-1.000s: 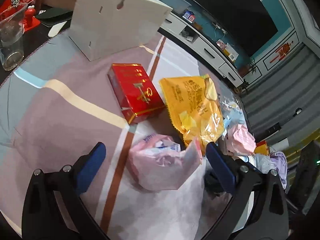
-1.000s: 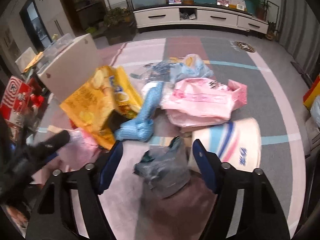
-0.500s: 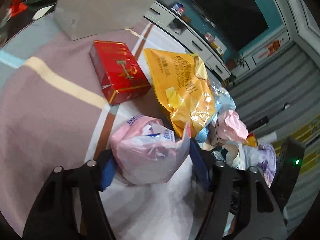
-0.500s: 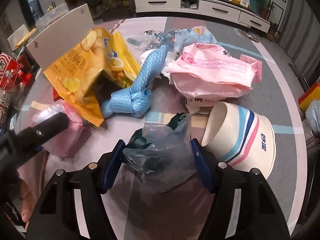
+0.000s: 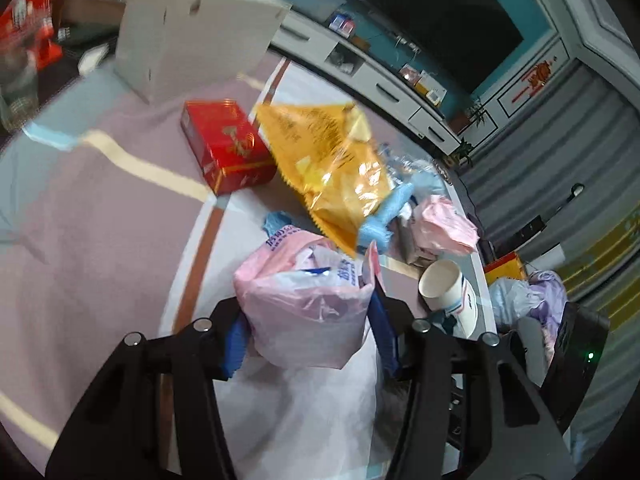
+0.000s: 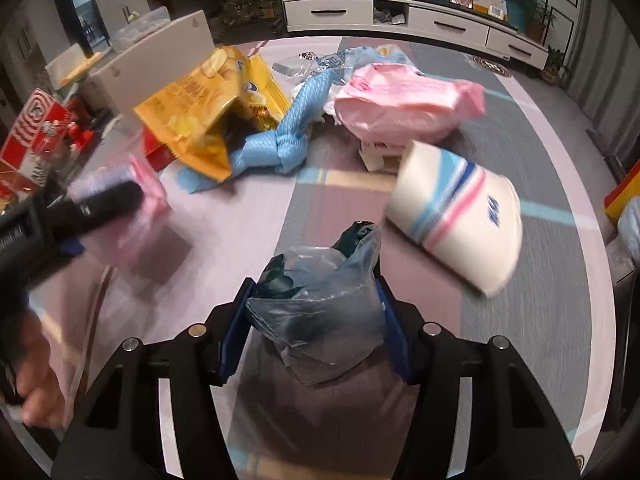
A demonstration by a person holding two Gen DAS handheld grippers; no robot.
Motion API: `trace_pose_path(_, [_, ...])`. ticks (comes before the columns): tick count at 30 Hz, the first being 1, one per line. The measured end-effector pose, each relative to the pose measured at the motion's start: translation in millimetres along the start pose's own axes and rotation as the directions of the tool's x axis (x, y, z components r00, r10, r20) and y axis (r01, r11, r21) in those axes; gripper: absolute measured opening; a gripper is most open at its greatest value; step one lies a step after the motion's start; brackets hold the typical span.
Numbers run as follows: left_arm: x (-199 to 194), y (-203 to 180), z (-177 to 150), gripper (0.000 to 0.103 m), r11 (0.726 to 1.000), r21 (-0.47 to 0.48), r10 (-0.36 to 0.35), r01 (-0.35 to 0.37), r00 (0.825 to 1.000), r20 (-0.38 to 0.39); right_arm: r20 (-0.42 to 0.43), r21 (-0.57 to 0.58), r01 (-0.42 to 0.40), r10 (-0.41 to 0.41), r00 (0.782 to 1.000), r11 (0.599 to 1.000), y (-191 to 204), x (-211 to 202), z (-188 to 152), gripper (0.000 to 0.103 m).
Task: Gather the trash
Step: 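Grasp the pink plastic bag with the left gripper while the right grasps the clear bag, then carry the pink bag and clear bag over the black bin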
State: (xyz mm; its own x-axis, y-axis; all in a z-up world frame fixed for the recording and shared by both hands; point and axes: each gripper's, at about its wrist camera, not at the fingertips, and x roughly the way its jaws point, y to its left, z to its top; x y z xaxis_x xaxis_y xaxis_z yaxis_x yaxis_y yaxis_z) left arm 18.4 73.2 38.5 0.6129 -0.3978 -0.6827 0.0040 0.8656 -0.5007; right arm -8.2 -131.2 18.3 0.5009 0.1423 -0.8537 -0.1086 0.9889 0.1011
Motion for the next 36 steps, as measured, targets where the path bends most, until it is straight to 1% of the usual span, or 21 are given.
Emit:
trace_pose_path(2, [-18,-6,-3,0.053,1.000,0.024,0.013,-0.014,0.999,0.051,0.010,0.009,-0.027,0.027,1.000,1.000,-7,-11,-2,0.058])
trace_pose_path(4, [-30,-7,-8,0.053,1.000,0.025,0.006,-0.009,0.996,0.086,0.017,0.001,-0.037,0.037,0.999,0.999,-9,-19,-1,0.058])
trace_pose_path(7, [-42,-7,-19,0.053,1.000,0.022,0.007,-0.009,0.994,0.113,0.050,-0.025,-0.035,0.036,0.998,0.999,-10,-33,-1,0.058])
trace_pose_path(10, [-47,-9,-30,0.053,0.998,0.042,0.044,-0.049,0.991,0.130,0.088,-0.013,-0.057,0.058,0.994,0.998,-16,-46,-5,0.059])
trace_pose_path(12, [-44,-12,-32,0.054,0.997,0.052,0.057,-0.064,0.990,0.130,0.104,0.016,-0.078,0.076,0.992,0.997,-23,-51,-5,0.059])
trace_pose_path(14, [-36,-16,-36,0.054,0.994,0.074,0.074,-0.081,0.993,0.090,0.107,0.029,-0.086,0.082,0.991,0.996,-29,-53,-3,0.059])
trace_pose_path(16, [-30,-20,-40,0.054,0.994,0.084,0.071,-0.076,0.995,0.065,0.117,0.038,-0.082,0.077,0.990,0.996,-34,-56,-3,0.059])
trace_pose_path(20, [-26,-28,-48,0.054,0.988,0.129,0.080,-0.087,0.995,0.057,0.120,0.062,-0.081,0.074,0.990,0.995,-41,-57,-2,0.059])
trace_pose_path(25, [-21,-30,-51,0.054,0.987,0.137,0.079,-0.083,0.996,0.031,0.133,0.092,-0.063,0.051,0.990,0.994,-50,-57,-1,0.059])
trace_pose_path(29, [-24,-33,-53,0.054,0.985,0.149,0.086,-0.092,0.995,0.046,0.140,0.113,-0.067,0.051,0.989,0.991,-57,-59,2,0.059])
trace_pose_path(33, [-37,-39,-53,0.054,0.984,0.145,0.093,-0.103,0.993,0.074,0.144,0.125,-0.069,0.051,0.988,0.990,-61,-63,2,0.059])
trace_pose_path(36, [-46,-46,-51,0.054,0.987,0.140,0.068,-0.079,0.995,0.075,0.164,0.115,-0.082,0.063,0.984,0.990,-62,-72,3,0.059])
